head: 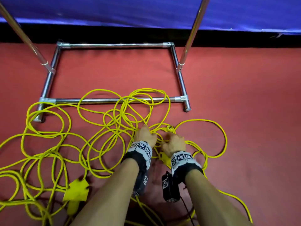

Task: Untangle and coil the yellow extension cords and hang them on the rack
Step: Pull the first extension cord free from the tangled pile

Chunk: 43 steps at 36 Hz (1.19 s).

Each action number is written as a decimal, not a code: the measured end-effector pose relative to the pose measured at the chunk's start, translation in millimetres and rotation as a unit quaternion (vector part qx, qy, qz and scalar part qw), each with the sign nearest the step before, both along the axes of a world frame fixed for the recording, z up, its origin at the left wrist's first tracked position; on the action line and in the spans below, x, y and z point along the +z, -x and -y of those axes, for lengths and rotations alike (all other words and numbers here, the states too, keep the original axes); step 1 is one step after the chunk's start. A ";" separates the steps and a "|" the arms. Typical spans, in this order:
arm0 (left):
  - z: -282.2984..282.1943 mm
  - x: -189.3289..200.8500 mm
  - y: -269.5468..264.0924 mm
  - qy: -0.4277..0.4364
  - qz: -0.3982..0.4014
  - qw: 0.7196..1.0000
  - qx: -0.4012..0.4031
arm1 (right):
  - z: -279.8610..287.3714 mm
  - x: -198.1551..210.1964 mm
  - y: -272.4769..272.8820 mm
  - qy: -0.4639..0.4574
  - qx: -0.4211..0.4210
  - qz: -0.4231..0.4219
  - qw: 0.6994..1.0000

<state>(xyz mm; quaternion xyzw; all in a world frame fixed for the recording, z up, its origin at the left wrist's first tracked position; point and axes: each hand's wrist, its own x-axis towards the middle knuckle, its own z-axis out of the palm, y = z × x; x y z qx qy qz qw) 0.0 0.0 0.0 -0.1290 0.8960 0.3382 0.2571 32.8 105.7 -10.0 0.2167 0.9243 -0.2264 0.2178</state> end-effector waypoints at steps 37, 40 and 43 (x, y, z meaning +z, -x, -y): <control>33.5 131.1 7.6 -0.293 -0.092 0.952 -0.008 | 8.6 166.3 12.8 0.217 -0.030 -0.291 0.931; 31.3 158.1 1.8 -0.315 -0.093 0.944 -0.016 | 17.3 188.5 11.2 0.217 -0.039 -0.330 0.918; 31.0 184.9 -4.1 -0.349 -0.081 0.934 -0.010 | 29.0 209.7 9.4 0.239 -0.075 -0.364 0.897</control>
